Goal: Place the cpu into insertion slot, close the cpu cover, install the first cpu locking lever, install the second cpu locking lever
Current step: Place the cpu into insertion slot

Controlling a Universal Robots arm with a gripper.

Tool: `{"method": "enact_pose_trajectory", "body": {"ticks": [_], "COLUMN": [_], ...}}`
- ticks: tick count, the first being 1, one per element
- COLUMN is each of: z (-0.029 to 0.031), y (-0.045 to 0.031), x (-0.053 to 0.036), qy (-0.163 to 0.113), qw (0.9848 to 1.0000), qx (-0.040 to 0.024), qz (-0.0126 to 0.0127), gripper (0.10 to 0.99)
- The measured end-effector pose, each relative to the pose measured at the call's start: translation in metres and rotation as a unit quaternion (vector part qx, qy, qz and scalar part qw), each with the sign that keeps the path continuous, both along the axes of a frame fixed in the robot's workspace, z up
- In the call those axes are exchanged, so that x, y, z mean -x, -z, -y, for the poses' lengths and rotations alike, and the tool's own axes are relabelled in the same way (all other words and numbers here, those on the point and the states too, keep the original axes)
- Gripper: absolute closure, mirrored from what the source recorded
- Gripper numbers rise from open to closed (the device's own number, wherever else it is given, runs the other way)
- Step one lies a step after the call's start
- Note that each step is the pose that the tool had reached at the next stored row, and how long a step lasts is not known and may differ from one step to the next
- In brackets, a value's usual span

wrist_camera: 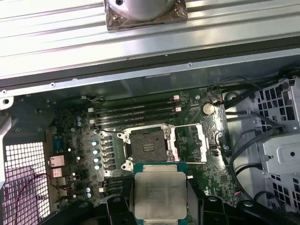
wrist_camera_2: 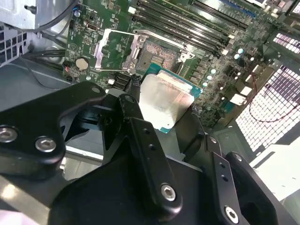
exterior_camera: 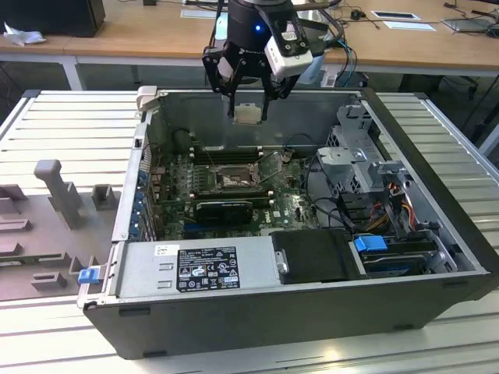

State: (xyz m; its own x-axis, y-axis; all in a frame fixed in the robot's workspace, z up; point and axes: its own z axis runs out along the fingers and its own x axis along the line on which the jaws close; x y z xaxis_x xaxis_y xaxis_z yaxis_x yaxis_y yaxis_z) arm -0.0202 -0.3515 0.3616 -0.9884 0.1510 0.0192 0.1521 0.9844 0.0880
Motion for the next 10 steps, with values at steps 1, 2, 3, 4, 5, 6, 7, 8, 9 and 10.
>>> {"method": "enact_pose_trajectory", "body": {"ticks": [1, 2, 3, 4, 5, 6, 7, 8, 9, 10], "z": [0.0001, 0.0001, 0.0002, 0.0002, 0.0002, 0.0002, 0.0002, 0.0002, 0.0001, 0.0002], "y": [0.0011, 0.0021, 0.0031, 0.0035, 0.0036, 0.0037, 0.004, 0.0046, 0.0052, 0.0058], "x": [0.0, 0.0001, 0.0001, 0.0001, 0.0, 0.0, 0.0, 0.0, 0.0, 0.0], "qy": [0.0, 0.001, 0.001, 0.001, 0.001, 0.003, 0.011, 0.032, 0.046, 0.063], "qw": [1.0, 1.0, 1.0, 1.0, 1.0, 1.0, 0.9999, 0.9995, 0.9989, 0.998], "qx": [0.0, 0.0001, 0.0001, 0.0002, 0.0002, 0.0002, 0.0002, 0.0001, 0.0, 0.0001], "qz": [0.0, 0.0, 0.0, -0.0001, -0.0001, -0.0001, -0.0001, 0.0, 0.0, -0.0001], "gripper": [0.545, 0.545, 0.545, 0.545, 0.545, 0.545, 0.545, 0.545, 0.545, 0.545]}}
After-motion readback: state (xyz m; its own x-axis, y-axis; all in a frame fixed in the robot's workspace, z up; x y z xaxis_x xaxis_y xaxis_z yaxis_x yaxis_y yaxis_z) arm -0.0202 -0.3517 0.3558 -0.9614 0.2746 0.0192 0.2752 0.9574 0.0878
